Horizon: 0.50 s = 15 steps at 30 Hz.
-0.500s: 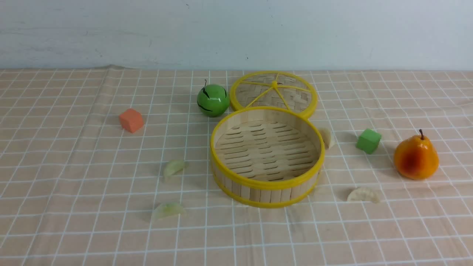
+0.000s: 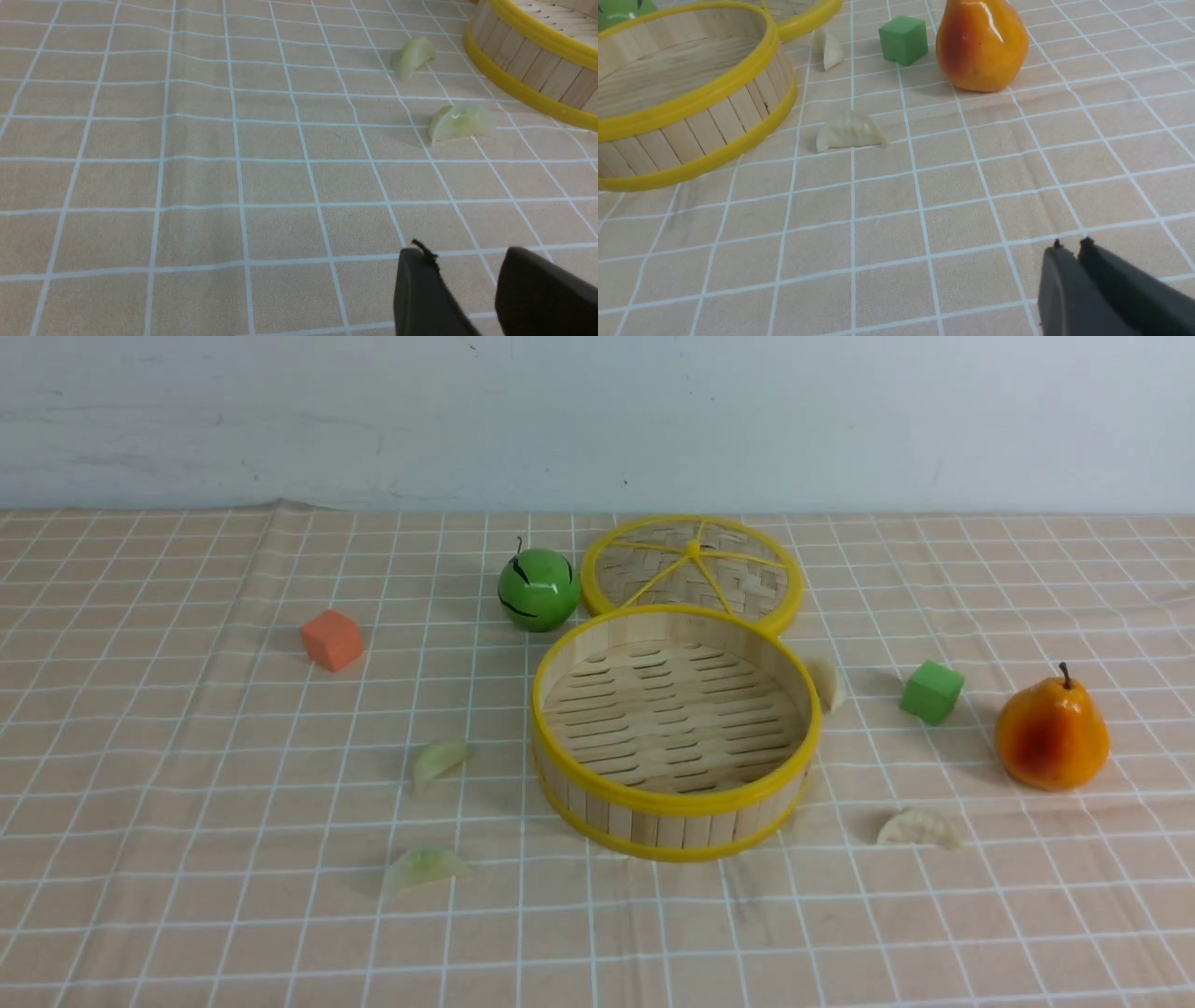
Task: Put the dumplings into the steamer on the table with the brown tablecloth.
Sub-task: 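Reach for and grasp a dumpling on the table with the left gripper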
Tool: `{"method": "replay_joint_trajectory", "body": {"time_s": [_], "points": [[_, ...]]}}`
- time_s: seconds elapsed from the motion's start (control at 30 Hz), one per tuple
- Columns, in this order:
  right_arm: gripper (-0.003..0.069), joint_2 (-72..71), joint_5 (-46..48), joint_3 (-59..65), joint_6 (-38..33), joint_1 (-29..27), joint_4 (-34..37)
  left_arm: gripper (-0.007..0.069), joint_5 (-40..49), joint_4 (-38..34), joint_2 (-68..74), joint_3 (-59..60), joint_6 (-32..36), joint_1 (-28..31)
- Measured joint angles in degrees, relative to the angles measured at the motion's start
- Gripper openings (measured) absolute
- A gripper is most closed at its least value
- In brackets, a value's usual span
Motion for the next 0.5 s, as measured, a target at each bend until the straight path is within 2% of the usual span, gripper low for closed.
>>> {"method": "replay_joint_trajectory", "body": {"time_s": [0.5], "points": [[0.0062,0.0,0.0,0.0,-0.13,0.0,0.0,0.0238,0.0,-0.06,0.0,0.0,0.0,0.0]]}}
